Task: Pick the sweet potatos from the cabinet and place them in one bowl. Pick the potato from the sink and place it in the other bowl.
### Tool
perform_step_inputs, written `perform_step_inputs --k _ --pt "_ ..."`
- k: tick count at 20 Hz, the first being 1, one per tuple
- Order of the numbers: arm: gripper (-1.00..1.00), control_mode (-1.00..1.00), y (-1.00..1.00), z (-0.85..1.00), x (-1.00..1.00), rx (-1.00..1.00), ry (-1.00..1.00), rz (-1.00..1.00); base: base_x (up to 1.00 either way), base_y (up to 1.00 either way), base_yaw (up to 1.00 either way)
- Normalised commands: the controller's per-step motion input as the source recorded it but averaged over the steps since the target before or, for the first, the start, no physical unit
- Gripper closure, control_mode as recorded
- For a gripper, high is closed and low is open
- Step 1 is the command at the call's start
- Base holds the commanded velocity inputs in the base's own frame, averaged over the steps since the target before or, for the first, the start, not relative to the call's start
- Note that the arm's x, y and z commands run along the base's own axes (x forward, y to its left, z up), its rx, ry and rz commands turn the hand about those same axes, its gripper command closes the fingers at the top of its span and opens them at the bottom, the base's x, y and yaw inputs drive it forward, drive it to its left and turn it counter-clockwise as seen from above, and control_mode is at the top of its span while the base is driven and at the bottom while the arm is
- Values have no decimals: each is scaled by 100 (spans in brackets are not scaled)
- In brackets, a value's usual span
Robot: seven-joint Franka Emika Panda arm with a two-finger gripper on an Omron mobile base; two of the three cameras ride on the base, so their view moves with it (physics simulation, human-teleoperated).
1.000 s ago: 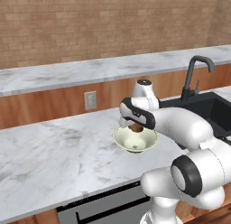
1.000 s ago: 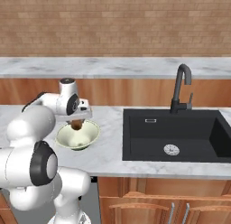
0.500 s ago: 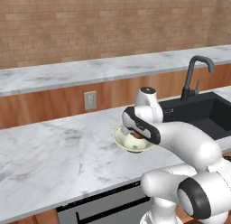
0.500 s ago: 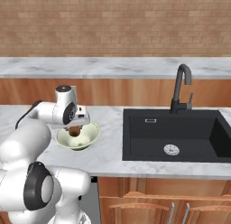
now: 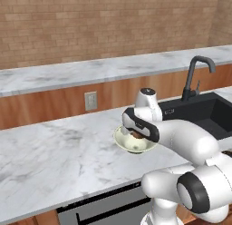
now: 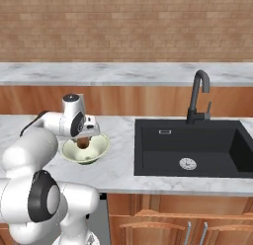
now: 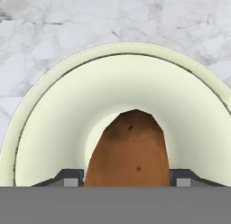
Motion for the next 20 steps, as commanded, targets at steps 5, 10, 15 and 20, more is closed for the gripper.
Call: perform_step_inputs --k 5,10,15,20 --pt "100 -100 0 -13 7 -1 0 0 0 0 0" --pt "100 -100 0 -20 2 -1 0 0 0 0 0" --pt "100 -100 0 -19 7 -1 0 0 0 0 0" --pt "100 -100 0 -12 4 0 0 0 0 0 0"
